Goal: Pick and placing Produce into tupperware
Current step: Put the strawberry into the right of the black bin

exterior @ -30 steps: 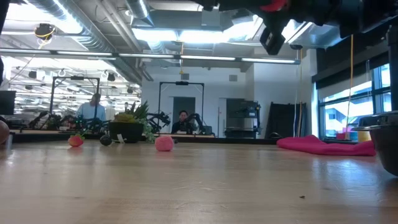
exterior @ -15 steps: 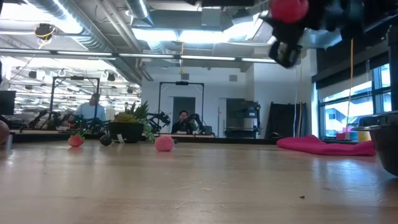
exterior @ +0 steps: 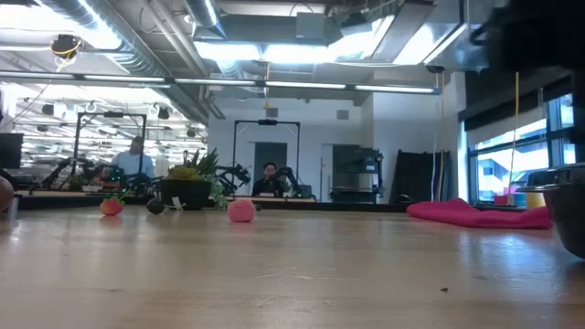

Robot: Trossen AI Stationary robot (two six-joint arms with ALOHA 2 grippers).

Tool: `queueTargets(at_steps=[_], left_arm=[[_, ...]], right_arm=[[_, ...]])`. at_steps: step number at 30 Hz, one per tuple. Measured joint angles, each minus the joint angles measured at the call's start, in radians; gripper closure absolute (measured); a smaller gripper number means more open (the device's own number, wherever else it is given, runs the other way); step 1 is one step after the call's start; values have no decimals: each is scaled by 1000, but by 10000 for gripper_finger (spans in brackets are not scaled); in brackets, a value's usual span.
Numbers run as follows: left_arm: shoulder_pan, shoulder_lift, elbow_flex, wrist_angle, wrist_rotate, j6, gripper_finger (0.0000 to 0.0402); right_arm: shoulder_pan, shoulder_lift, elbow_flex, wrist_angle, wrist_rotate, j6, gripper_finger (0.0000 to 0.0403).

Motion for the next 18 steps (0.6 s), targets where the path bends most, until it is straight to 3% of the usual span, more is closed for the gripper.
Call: queueTargets(at_steps=[3, 8, 12, 18], left_arm=[[14, 0, 0, 1, 1, -20, 104], [29, 0, 0, 0, 2, -23, 104], [43, 0, 0, 1, 41, -23, 104], [55, 0, 0, 2, 77, -24, 104]], right_arm=[[81, 0, 0, -31, 2, 110, 242], [163, 0, 0, -177, 124, 172, 242], [189, 0, 0, -282, 174, 221, 241], [193, 0, 0, -279, 195, 218, 228]])
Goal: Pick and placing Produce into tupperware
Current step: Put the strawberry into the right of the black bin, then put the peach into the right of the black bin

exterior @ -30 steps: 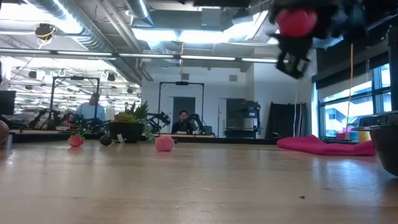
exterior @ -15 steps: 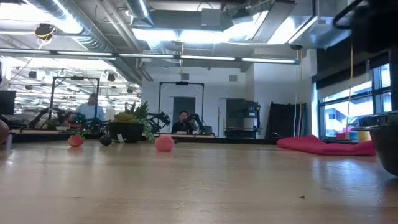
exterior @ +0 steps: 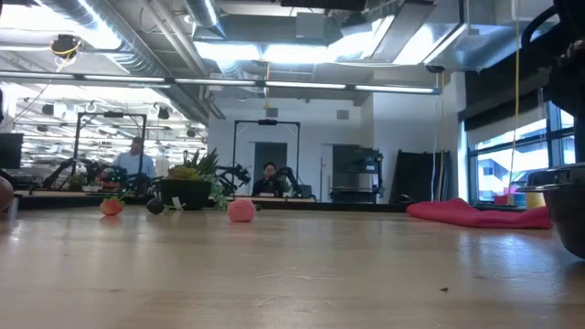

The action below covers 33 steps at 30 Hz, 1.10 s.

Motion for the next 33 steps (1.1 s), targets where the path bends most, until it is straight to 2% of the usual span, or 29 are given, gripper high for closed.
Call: queueTargets(at_steps=[23, 27, 33], left_arm=[[0, 1, 0, -8, 0, 2, 104], [0, 1, 0, -8, 0, 3, 104], [0, 1, 0, -8, -1, 3, 104]], right_arm=[[0, 0, 0, 1, -1, -1, 214], [0, 0, 0, 1, -4, 0, 192], [0, 1, 0, 31, -76, -2, 142]])
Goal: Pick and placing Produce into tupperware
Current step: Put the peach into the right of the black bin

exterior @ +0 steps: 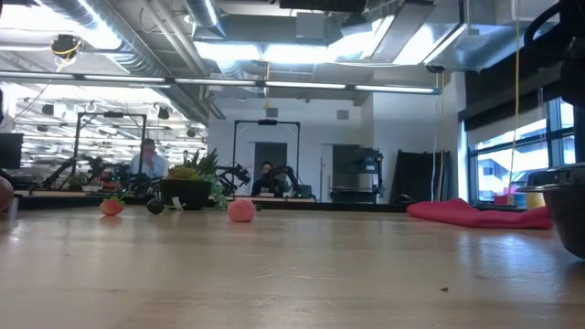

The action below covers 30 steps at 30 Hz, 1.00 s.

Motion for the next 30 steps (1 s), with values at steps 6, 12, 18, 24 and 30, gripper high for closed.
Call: queueTargets(at_steps=[6, 12, 18, 24, 30], left_arm=[[0, -7, 0, -61, 2, -39, 104], [63, -83, 1, -278, 250, -223, 104], [126, -144, 2, -385, 378, -265, 104], [174, -170, 1, -590, 340, -345, 104], [210, -173, -1, -859, 251, -509, 104]], right_arm=[[-25, 0, 0, 34, 33, 0, 129], [-60, -24, 22, 38, 33, -4, 128], [-97, -88, 132, -14, 95, -154, 128], [-155, -114, 300, -244, 348, -468, 128], [-259, -109, 345, -268, 607, -757, 128]])
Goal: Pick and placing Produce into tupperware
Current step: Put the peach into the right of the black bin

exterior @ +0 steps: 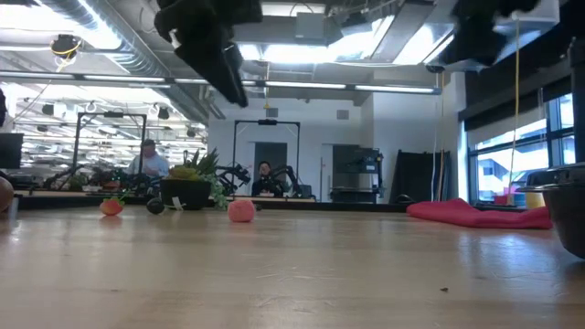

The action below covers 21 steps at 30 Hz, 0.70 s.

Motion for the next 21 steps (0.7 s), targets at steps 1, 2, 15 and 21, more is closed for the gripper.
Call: queueTargets(at_steps=[1, 2, 15, 21], left_arm=[[3, 0, 0, -18, -2, -34, 104], [5, 0, 0, -36, -3, -67, 104], [-12, 6, 1, -23, -4, -168, 104], [0, 53, 1, -9, -3, -139, 104]], right_arm=[[-23, 1, -1, 0, 10, -27, 128], [-48, 6, -7, 11, 20, -47, 128], [-356, 25, -329, 459, -209, -154, 128], [-378, 24, -419, 696, -216, -183, 128]])
